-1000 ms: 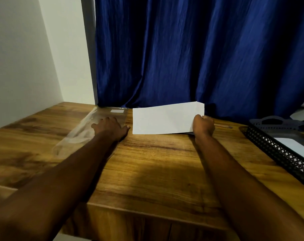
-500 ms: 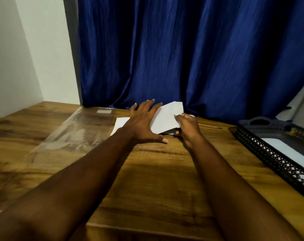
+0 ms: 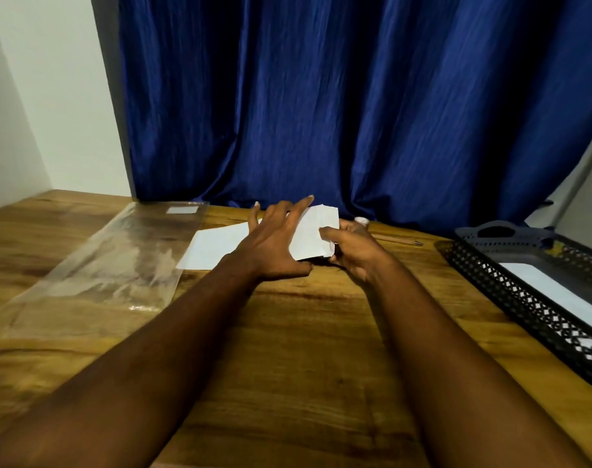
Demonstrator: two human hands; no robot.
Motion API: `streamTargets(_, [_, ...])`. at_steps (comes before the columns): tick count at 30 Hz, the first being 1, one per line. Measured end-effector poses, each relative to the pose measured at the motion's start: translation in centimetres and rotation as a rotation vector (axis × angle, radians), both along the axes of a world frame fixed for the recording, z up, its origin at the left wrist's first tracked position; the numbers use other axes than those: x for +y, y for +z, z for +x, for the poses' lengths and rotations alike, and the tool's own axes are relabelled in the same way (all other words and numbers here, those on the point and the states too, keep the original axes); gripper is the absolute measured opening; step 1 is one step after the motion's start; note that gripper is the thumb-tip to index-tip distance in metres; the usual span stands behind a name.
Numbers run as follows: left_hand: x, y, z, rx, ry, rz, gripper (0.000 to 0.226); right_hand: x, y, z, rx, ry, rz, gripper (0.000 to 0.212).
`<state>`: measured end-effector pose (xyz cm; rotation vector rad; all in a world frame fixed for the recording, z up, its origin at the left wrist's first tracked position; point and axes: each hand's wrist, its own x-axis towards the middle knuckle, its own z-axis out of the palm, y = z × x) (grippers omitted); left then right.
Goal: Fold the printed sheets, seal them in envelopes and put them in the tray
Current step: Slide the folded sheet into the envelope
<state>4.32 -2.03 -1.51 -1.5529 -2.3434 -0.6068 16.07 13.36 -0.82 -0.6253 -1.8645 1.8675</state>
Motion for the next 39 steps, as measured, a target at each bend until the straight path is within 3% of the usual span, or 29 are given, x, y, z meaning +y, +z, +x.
streamTargets(8, [-0.6, 0.2, -0.1, 0.073, -0.011, 0.001, 0.127, -0.5, 0.6, 0.5, -0.018, 0.017, 0.061, 0.025])
streamTargets(15, [-1.2, 1.0, 0.3, 0.108, 0.009, -0.022, 0.122, -1.0, 1.1, 1.1, -0.13, -0.037, 0.285, 0.029])
streamTargets(21, [-1.2, 1.5, 0.4, 0.06, 0.012, -0.031, 0.117, -0.9, 1.0, 1.4, -0.133, -0.032, 0.282, 0.024])
streamTargets(25, [-1.3, 1.5, 0.4, 0.051, 0.04, -0.011, 0.114, 0.2, 1.3, 1.6, -0.005, -0.245, 0.417, 0.012])
streamTargets(28, [-1.3, 1.0, 0.4, 0.045, 0.052, -0.03, 0.112, 1.1, 0.3, 1.8, -0.074, -0.387, 0.585, 0.019])
streamTargets(30, [-1.2, 0.7, 0.2, 0.036, 0.053, -0.039, 0.111, 1.1, -1.0, 1.7, -0.211, -0.279, 0.712, 0.029])
streamTargets(33, [-1.0, 0.4, 0.0, 0.034, 0.065, -0.042, 0.112, 1.4, -2.3, 1.3, -0.469, -0.067, 0.979, 0.064])
streamTargets(39, [-1.3, 0.3, -0.3, 0.026, 0.077, -0.025, 0.112, 1.8, -1.7, 0.7, -0.571, 0.052, 1.05, 0.092])
